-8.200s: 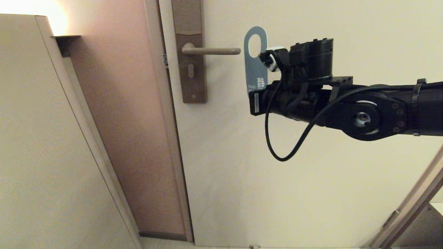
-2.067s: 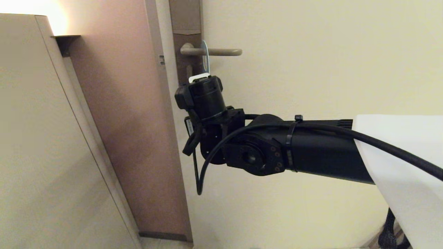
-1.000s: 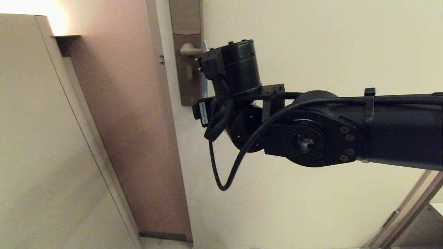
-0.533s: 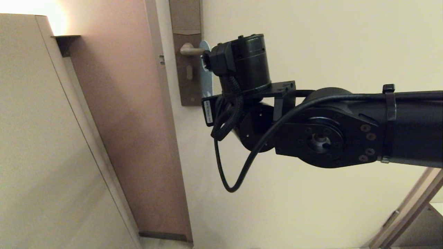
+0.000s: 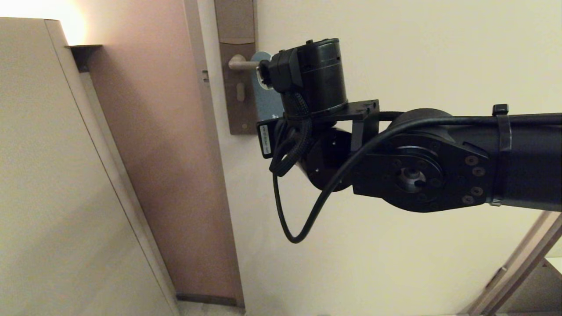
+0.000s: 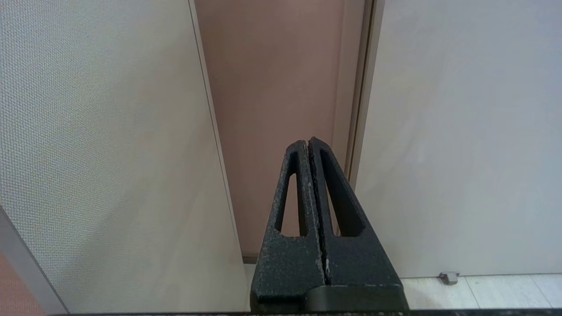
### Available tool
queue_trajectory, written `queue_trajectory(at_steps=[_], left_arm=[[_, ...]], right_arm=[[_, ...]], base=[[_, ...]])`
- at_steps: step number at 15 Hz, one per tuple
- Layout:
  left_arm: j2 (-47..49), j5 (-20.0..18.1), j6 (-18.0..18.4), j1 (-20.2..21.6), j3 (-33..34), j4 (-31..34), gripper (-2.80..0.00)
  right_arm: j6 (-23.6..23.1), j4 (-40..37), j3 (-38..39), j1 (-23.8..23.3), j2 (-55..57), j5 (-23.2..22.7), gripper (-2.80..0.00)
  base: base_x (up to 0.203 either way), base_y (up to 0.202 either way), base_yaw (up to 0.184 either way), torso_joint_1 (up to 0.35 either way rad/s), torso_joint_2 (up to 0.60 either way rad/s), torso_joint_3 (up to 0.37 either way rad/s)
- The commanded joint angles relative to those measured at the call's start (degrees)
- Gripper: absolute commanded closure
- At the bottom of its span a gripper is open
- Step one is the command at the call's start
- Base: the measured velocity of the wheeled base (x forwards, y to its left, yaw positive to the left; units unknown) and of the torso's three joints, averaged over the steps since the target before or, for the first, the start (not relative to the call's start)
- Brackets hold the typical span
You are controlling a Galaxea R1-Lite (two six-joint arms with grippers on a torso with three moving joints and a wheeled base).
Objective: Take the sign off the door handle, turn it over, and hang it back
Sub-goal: Hang the sign back with the other side facing out
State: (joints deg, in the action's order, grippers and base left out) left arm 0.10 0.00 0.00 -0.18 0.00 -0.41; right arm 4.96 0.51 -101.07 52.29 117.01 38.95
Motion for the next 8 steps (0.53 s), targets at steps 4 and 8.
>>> queue_trajectory(at_steps=[4,8], left_arm=[[-0.01,0.0,0.0,0.01,0.0,-0.02,0.0],[-0.01,0.0,0.0,0.01,0.0,-0.02,0.0]], right_arm=[[0.05,0.02,0.27,0.01,-0.03,0.25,0.0],[-0.11,-0.07,3.15,0.02,-2.01,0.16,0.0]], base=[[0.0,0.0,0.0,0.0,0.0,0.0],[0.0,0.0,0.0,0.0,0.0,0.0]])
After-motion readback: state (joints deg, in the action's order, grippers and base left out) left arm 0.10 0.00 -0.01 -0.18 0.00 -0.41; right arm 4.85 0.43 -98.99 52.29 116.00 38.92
